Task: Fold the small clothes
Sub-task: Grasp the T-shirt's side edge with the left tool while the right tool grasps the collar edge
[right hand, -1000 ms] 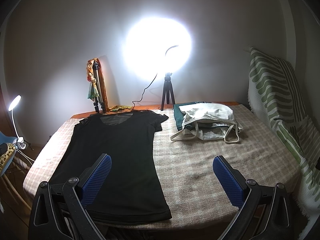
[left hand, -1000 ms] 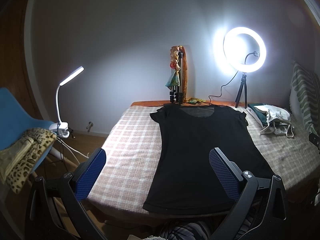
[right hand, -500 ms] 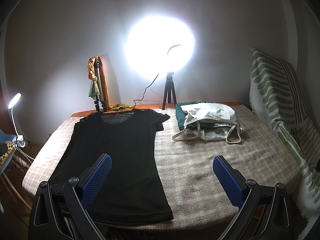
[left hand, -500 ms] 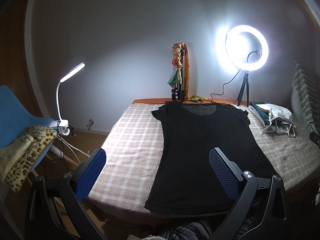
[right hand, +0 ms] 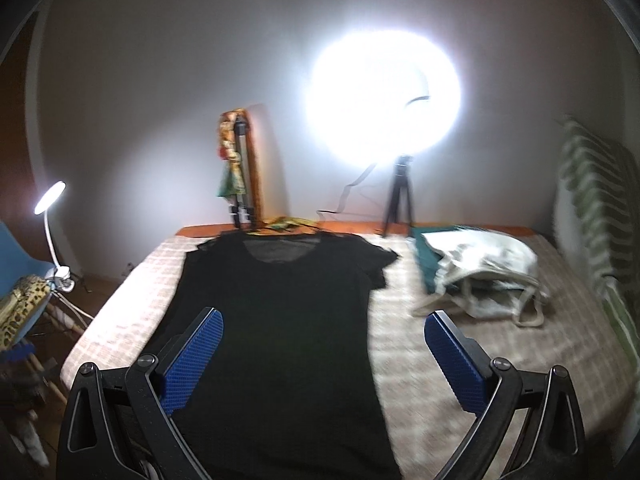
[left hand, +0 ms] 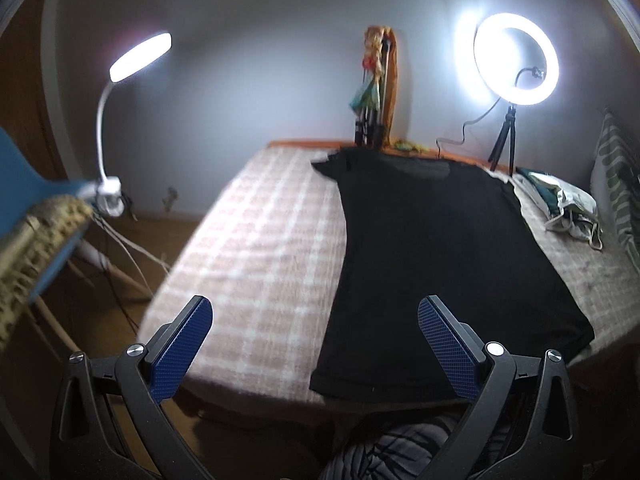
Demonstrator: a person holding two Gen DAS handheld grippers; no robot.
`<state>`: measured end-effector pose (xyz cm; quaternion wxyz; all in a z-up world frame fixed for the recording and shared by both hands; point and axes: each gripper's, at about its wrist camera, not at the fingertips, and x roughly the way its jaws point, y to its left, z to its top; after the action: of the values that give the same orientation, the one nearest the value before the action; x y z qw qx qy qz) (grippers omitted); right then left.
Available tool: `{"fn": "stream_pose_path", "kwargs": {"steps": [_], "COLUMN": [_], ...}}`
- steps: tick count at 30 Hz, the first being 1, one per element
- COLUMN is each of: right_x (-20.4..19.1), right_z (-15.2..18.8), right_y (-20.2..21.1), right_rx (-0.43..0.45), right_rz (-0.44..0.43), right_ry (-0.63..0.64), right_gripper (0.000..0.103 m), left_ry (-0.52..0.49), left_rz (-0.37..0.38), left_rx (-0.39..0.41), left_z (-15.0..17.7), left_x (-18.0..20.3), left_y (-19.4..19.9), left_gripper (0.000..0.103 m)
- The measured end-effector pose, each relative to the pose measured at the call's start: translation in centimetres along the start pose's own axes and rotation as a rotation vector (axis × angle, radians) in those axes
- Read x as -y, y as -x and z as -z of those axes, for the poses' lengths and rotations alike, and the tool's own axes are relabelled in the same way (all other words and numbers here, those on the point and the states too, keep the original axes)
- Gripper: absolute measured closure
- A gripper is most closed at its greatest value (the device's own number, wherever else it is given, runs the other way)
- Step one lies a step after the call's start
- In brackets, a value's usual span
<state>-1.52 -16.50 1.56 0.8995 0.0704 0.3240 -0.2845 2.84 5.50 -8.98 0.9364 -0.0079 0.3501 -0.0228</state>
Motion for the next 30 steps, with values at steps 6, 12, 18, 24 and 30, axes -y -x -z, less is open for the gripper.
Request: {"fn": "stream_pose_path", "kwargs": {"steps": [6,12,18,24,30], "right_x": [-3.8,-9.1,-15.0,-20.9,-25.1], "right_z": [-2.9,-5.6,-8.4,-9.7,-9.0], "right_y": [-5.5,-11.3,-17.7,-25.3,-33.6], "right_rx": [-0.054,-0.106,-0.171,-0.259,-0.369], "right_rz": [-0.108,-0.207,-0.293,-0.353,-0.352], "right_ry": [0.051,0.103,0.166,0.209,0.222], "right_gripper": [0.005,0.006,0.009,0.017,0.025], "left_ry": [0.049,0.11,0.141,0.107,0.175], "left_rz": [0.077,0.154,0.218,0.241,0.363], "left_rx": [-0.131,-0.202,-0.221,-0.18,-0.179], "left_z": [2.8,4.4,5.1,5.2,5.1], "left_x": [-1.7,-2.5,-2.9,-2.5,-2.9], "left_y": [-3.8,-6.9,-9.1,-9.2,-9.9], "left_gripper": [0.013,0.02,0.042,0.045,0.079]}}
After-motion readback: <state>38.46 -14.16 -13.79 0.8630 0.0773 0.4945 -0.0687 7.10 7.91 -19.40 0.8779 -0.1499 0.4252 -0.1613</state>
